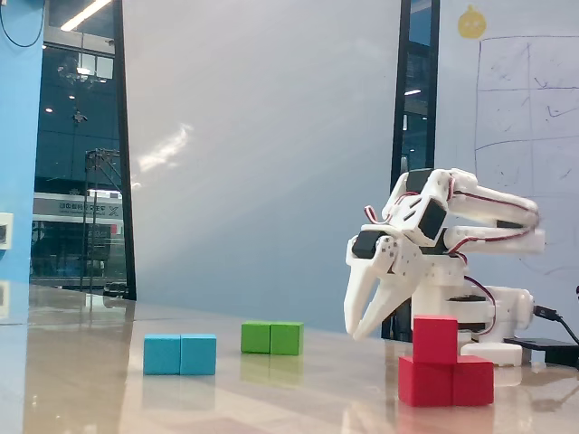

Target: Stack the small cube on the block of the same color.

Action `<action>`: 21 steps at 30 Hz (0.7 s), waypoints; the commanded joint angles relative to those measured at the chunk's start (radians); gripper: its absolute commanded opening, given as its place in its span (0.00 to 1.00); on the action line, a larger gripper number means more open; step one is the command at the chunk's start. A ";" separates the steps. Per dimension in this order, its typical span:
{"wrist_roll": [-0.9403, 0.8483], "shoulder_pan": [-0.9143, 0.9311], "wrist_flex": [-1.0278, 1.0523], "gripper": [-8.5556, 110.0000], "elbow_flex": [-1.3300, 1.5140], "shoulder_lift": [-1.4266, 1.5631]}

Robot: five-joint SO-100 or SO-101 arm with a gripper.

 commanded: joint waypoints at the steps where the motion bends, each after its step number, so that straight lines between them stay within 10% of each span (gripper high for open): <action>1: 0.015 0.014 0.067 0.07 -0.003 0.126; 21: 0.023 0.006 0.098 0.07 0.035 0.247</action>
